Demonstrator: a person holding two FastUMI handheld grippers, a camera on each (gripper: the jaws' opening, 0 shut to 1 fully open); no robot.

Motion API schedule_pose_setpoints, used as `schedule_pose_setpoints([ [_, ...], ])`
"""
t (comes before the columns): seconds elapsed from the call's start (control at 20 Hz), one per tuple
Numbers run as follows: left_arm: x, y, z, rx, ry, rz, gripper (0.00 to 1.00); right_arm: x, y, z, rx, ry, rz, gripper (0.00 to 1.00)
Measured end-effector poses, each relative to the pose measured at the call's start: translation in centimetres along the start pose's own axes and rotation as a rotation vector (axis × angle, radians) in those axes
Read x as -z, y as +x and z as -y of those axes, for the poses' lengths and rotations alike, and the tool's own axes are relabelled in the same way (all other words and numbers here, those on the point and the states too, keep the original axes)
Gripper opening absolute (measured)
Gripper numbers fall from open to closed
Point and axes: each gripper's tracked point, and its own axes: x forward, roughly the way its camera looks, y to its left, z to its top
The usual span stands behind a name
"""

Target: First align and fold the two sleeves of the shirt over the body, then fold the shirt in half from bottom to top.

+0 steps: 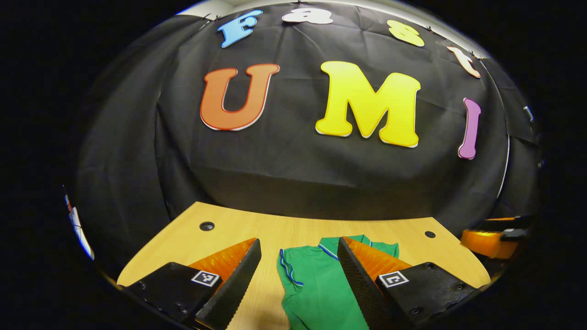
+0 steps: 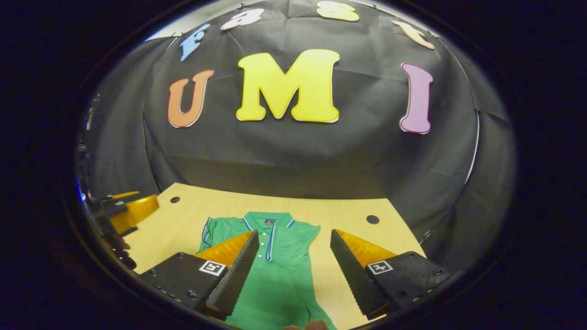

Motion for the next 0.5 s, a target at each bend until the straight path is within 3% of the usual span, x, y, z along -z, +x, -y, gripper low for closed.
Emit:
schedule_pose_setpoints([
  [0.25, 5.8, 5.6, -1.1, 0.011, -0.007, -0.131, 1.00, 1.2, -4.7, 2.4, 0.067, 0.004, 0.029, 0.97],
  [0.5, 12.0, 9.8, -2.8, -0.005, -0.043, -0.272, 1.00, 4.6, -6.3, 4.9, 0.149, 0.011, -0.056, 0.95],
])
